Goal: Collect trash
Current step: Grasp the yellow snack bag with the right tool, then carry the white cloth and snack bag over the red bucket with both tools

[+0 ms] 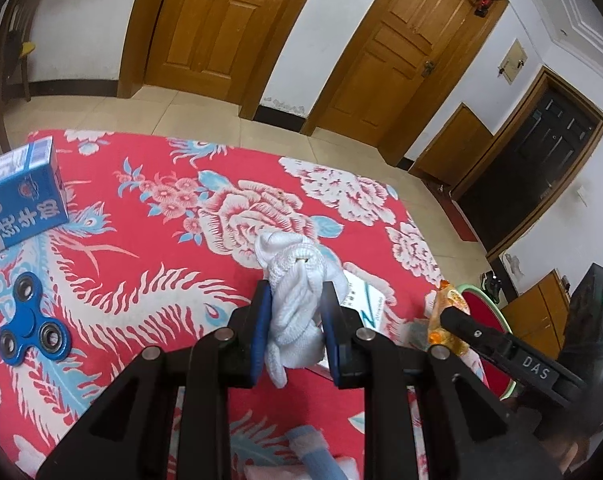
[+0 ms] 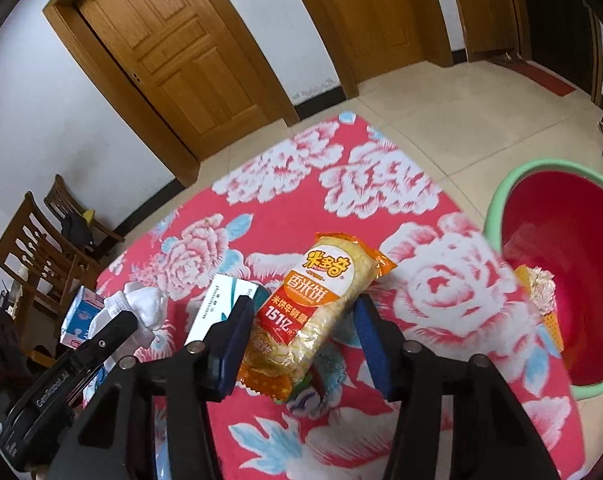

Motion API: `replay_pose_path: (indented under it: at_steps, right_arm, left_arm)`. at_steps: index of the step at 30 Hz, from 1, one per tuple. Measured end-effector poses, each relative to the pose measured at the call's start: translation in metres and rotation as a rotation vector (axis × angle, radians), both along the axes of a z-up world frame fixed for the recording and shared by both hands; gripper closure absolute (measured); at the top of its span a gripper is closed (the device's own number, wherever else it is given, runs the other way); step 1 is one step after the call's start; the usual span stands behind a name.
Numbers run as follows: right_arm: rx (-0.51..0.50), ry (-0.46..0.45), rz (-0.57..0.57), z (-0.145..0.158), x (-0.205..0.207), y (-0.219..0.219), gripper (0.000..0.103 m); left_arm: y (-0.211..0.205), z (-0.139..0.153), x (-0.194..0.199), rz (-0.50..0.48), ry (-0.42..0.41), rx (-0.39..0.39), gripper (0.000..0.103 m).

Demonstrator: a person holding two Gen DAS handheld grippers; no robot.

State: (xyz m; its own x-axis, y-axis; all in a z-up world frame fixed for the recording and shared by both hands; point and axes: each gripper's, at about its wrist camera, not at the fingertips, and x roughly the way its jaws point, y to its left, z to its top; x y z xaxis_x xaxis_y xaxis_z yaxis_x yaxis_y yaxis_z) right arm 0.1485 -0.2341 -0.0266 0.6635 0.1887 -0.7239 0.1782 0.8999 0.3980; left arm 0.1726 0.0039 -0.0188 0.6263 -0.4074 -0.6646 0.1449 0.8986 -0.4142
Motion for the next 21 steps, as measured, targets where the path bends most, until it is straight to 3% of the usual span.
replay_pose_path:
  at_steps: [21]
  right_arm:
    - [0.021, -0.112, -0.084, 0.041, -0.078, -0.070, 0.048]
  left_arm:
    - [-0.073, 0.039, -0.046, -0.123, -0.045, 0.068, 0.079]
